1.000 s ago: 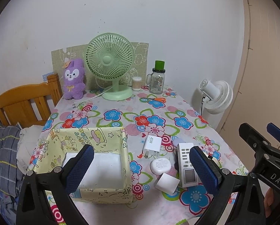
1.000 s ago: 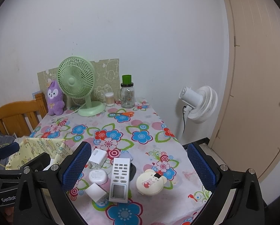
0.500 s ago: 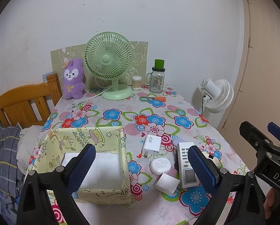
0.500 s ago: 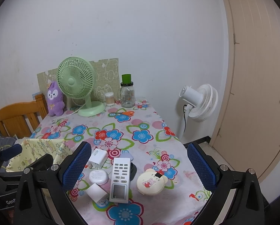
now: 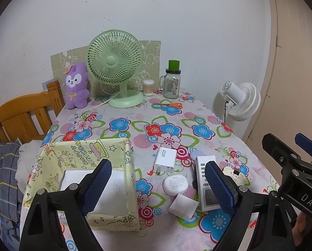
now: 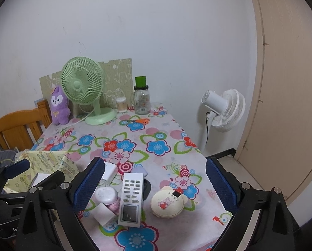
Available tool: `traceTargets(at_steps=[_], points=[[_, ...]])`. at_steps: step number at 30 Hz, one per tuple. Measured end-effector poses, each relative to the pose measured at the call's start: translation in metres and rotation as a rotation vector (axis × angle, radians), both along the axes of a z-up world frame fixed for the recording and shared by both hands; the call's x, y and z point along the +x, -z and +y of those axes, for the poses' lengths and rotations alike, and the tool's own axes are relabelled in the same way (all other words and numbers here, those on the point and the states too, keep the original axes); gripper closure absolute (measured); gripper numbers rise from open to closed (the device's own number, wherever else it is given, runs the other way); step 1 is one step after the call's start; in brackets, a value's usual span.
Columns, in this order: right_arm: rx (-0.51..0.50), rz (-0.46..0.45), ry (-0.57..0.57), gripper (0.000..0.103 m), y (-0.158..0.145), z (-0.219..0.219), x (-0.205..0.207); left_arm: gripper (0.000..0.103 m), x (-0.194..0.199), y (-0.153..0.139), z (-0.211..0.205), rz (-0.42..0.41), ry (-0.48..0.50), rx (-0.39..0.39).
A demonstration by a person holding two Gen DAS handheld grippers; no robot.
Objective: Organize rigid objects
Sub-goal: 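Grasp the white remote with the right gripper while the left gripper grasps the white square block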
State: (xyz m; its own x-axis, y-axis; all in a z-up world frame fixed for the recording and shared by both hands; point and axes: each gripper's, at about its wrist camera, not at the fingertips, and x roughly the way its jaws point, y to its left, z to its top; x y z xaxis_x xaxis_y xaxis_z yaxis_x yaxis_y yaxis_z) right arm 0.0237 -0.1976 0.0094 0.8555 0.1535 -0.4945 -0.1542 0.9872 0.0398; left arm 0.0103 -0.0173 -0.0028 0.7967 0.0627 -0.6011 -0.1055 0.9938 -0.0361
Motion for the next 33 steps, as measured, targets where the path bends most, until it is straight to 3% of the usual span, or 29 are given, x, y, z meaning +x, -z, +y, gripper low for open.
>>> traceTargets(at_steps=[13,33], points=[[-0.004,0.066,-0.010,0.012,0.027,-0.006,0.023,0.017,0.026,0.025,-0.023,0.055,0.019,0.014],[-0.025,0.158,-0.026,0.012,0.064,-0.006,0.048,0.018,0.049,0.066,-0.044,0.137,0.048,-0.024]])
